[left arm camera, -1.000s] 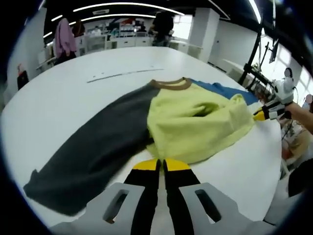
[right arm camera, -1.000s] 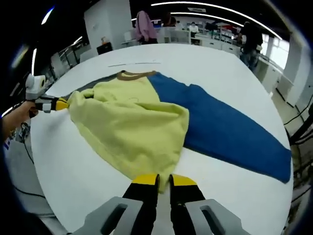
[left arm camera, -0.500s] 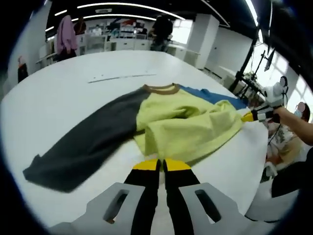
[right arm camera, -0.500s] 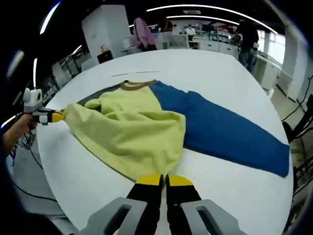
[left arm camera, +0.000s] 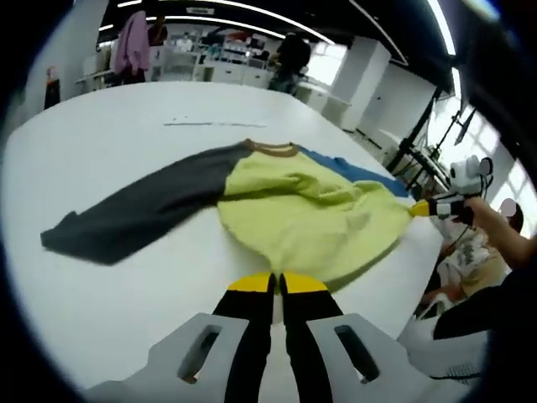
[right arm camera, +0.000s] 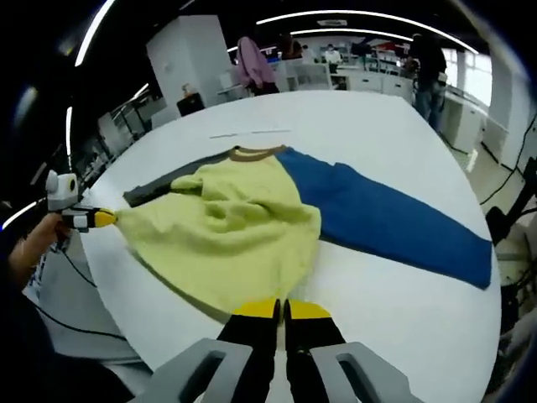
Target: Fold the garment on the visible template until the final outline fits inside the template.
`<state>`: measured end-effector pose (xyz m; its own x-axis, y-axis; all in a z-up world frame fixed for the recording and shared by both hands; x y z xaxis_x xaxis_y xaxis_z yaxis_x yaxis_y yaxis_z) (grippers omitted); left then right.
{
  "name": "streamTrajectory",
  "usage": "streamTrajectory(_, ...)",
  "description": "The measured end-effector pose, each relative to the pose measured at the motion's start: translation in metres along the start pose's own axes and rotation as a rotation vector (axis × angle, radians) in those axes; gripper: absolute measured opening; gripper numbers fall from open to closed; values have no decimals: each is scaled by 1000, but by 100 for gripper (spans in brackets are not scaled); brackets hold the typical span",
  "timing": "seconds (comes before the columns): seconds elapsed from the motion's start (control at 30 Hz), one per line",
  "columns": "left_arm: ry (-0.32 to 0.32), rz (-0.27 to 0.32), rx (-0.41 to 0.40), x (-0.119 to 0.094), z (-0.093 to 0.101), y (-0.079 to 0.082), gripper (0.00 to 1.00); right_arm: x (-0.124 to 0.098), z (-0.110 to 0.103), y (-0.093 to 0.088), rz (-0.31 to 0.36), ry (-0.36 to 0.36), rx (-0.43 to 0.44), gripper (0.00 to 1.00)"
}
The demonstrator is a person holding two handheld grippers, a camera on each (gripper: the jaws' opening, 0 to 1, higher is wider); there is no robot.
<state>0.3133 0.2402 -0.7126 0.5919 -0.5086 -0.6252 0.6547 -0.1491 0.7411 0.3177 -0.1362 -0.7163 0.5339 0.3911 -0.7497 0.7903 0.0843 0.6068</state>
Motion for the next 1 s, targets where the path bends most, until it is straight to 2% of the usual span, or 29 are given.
streamTrajectory(0.37,25,-16,-85,-21,7,-31,0,-10,-14,-24,-49,20,-1,0)
streamTrajectory(0.57,38,-25,-116,-28,9,-41,0,-14,-21,-42,-86,17,-7,0)
streamTrajectory(0.7,58,-56,-149,-32,11,-53,0,-15,-21,-53,-101,11,18,0)
streamTrajectory(0.9,55,-72,-210,-36,18,-71,0,-20,-22,-70,-128,1,44,0)
streamTrajectory(1.0,56,-105,-224,-37,18,-81,0,-22,-21,-78,-152,-10,50,0)
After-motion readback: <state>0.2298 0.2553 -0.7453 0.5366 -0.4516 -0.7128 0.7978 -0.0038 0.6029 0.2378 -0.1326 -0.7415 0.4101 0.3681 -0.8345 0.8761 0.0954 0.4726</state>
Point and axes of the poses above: the point that each gripper's makers call its tool centre point, and the gripper's own axes: x roughly forward along the fingers, z roughly to its right, y roughly out of its top, the point moved 4 cm from there along -x, roughly backward along the fingers, and after that the axes turned 6 degrees about x, right-handed, at the moved point
